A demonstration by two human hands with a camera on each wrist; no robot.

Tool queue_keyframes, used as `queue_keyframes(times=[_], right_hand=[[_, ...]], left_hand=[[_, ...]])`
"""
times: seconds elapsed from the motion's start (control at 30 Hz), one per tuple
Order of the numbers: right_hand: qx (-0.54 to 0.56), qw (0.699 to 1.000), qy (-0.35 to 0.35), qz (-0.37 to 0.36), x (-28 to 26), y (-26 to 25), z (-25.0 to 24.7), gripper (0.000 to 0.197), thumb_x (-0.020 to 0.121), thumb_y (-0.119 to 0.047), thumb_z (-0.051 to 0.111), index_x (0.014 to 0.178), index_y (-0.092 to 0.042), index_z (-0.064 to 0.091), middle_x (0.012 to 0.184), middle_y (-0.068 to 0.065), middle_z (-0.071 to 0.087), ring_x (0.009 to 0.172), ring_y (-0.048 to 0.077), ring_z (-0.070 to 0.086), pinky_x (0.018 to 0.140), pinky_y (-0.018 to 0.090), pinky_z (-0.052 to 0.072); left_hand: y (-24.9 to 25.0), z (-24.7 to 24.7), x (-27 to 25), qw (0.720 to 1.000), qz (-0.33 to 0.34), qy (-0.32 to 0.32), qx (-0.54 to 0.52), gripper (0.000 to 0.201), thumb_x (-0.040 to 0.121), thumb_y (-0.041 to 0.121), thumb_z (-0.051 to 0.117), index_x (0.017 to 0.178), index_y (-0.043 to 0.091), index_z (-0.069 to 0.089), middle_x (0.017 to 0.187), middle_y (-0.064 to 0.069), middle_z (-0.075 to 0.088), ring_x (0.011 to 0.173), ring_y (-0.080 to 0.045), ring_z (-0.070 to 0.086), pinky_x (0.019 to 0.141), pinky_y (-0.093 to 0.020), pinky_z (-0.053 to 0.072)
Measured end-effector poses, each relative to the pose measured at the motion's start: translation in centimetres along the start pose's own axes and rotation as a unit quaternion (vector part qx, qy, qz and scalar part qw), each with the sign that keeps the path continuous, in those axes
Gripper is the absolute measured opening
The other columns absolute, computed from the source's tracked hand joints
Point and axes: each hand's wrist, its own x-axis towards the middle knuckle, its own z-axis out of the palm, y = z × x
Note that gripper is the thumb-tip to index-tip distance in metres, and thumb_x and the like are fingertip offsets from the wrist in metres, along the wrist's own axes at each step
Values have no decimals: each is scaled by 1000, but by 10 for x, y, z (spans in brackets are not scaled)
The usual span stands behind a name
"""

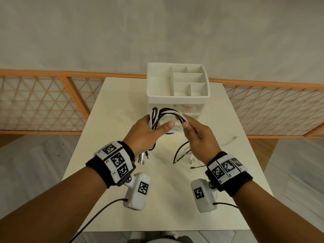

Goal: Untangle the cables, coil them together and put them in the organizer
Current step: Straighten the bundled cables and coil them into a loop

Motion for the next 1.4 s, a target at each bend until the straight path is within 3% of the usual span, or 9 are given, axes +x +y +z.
queue_keyframes(times=[0.13, 0.27, 0.33, 0.47, 0.63, 0.9, 1.03, 1.2, 1.4], right_hand=[[-1, 995, 67, -76, 1, -21, 19, 36, 102, -15, 48, 136, -12, 57, 118, -10, 65, 107, -14, 59, 93, 9, 46], [14, 989, 15, -146, -7, -35, 40, 33, 92, 12, 45, 111, -4, 67, 91, 6, 67, 80, 12, 63, 70, 24, 51], [-17, 988, -7, -150, -10, -34, 46, 30, 88, 11, 44, 107, 1, 65, 86, 2, 57, 76, 6, 53, 69, 15, 41], [-51, 984, -60, -159, -15, -32, 44, 39, 98, 0, 48, 136, -3, 55, 109, 0, 45, 86, -5, 49, 76, 10, 44], [-110, 978, -60, -164, -17, -17, 32, 59, 93, -11, 61, 149, -22, 45, 130, 2, 38, 82, 9, 52, 78, 33, 55], [-130, 971, -35, -198, -18, -20, 32, 65, 89, -4, 64, 148, -25, 44, 100, -2, 63, 84, 18, 58, 80, 32, 49], [-49, 996, -24, -68, -17, -12, 22, 70, 86, -4, 72, 139, -37, 42, 91, -16, 67, 81, -2, 63, 82, 11, 47], [-173, 984, -43, -22, -19, 40, 14, 12, 89, -14, 69, 94, -25, 67, 79, -8, 59, 70, 8, 52, 71, 24, 38], [-217, 968, -80, 95, -24, 46, -10, 49, 83, -35, 78, 128, -26, 61, 110, 0, 65, 100, 21, 61, 94, 38, 50]], left_hand=[[13, 16, -3, 997, 14, -5, -81, 65, 65, 68, 74, 81, 9, 54, 60, -4, 47, 53, -19, 47, 53, -27, 42], [24, 27, -2, 976, -36, 18, -215, 35, 75, 45, 81, 73, 16, 62, 57, 7, 63, 58, -11, 64, 54, -22, 49], [23, 29, -1, 963, -65, 44, -260, 26, 81, 31, 77, 74, 12, 60, 65, -3, 60, 63, -18, 61, 56, -26, 48], [19, 22, 2, 955, -92, 100, -263, 19, 84, 28, 68, 82, 10, 62, 72, -9, 55, 60, -20, 57, 53, -26, 47], [21, 8, 6, 953, -95, 58, -281, 22, 85, 27, 61, 75, 7, 66, 64, -4, 59, 49, -19, 49, 53, -27, 39], [27, 3, 3, 950, -52, 0, -307, 21, 91, 18, 58, 86, 3, 71, 89, -20, 63, 72, -27, 62, 64, -33, 52], [27, -2, 8, 911, -8, 76, -406, 16, 88, -2, 48, 89, 8, 61, 79, -12, 62, 77, -28, 66, 77, -39, 55], [32, -18, 12, 915, 55, 69, -394, 20, 78, -2, 46, 89, 10, 59, 78, -10, 60, 76, -26, 66, 73, -38, 56], [39, -33, 13, 928, 118, 86, -343, 24, 80, -6, 43, 98, 4, 55, 78, -13, 59, 78, -30, 64, 72, -38, 54]])
